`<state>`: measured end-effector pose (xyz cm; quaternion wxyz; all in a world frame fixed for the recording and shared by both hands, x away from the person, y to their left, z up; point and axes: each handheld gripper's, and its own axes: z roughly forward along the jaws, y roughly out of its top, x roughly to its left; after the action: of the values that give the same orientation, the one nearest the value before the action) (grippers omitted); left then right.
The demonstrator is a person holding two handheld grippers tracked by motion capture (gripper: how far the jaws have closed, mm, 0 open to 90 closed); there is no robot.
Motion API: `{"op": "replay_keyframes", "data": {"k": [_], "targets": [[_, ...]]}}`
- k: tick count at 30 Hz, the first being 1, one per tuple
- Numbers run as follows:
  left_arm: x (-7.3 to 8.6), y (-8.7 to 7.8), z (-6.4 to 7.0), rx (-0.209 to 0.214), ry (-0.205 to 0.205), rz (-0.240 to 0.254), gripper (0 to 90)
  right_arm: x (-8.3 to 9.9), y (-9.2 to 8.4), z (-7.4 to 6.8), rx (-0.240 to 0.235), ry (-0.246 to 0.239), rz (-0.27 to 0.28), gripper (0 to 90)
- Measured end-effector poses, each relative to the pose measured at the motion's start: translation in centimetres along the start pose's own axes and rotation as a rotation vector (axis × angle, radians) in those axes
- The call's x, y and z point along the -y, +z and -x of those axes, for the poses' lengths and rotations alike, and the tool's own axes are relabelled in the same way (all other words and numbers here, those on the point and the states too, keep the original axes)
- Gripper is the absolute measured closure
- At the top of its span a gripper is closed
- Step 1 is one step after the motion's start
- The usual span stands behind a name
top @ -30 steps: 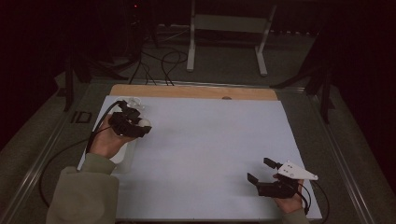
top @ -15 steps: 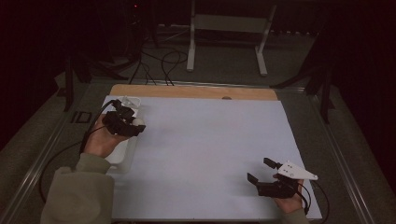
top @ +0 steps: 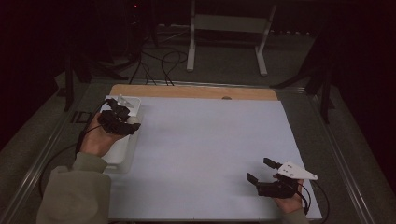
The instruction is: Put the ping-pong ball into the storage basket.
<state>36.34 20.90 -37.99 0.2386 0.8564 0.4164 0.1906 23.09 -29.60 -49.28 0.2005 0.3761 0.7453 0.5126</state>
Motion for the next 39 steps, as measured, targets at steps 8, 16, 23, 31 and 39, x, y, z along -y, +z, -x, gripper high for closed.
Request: {"op": "replay_keyframes", "data": {"k": [8, 16, 23, 31, 39], "targets": [[0.2, 0.1, -0.3, -0.010, -0.006, -0.007, 51.5, 0.0, 0.0, 0.0, 0.001, 0.000, -0.001, 8.0], [0.4, 0.0, -0.7, -0.016, -0.009, -0.016, 51.5, 0.0, 0.0, 0.0, 0.001, -0.001, -0.001, 8.0], [0.7, 0.0, -1.1, -0.022, -0.017, -0.020, 51.5, 0.0, 0.0, 0.0, 0.001, 0.000, -0.001, 8.0], [0.9, -0.1, -1.3, -0.021, -0.024, -0.017, 51.5, 0.0, 0.0, 0.0, 0.002, 0.000, -0.002, 8.0], [1.1, -0.1, -1.6, -0.021, -0.027, -0.025, 51.4, 0.0, 0.0, 0.0, 0.003, 0.000, -0.002, 8.0]]}}
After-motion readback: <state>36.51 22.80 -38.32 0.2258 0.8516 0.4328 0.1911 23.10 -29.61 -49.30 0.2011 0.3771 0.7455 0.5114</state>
